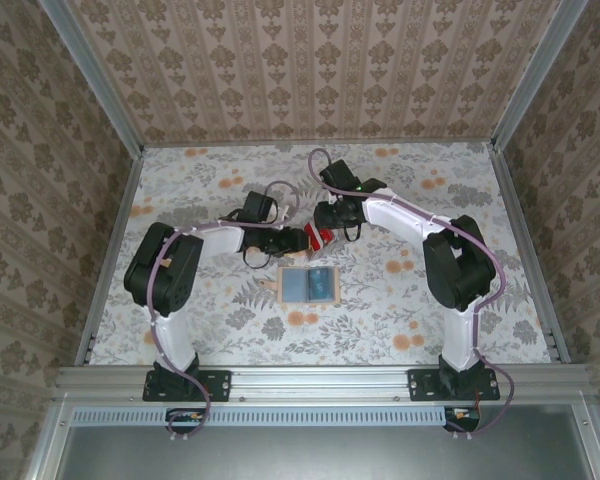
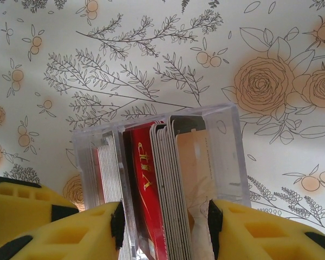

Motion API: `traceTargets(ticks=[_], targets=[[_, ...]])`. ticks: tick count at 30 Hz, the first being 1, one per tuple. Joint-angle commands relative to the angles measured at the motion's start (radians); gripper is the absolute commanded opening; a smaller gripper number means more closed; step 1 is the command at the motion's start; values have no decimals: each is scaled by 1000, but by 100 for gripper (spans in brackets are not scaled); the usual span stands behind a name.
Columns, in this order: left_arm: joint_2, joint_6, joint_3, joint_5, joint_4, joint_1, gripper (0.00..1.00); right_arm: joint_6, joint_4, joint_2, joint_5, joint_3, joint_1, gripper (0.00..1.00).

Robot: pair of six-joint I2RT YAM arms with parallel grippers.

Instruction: Put the credit cards into the card holder

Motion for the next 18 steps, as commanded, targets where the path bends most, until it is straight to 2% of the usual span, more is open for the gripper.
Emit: traceTargets(ticks=[1,18], targets=[[22,-21,43,35,33,-7,45,-12,-39,22,25,25,5,48],[31,-30,49,32,32,-16,44,2,12,-30,-56,-15,2,45]])
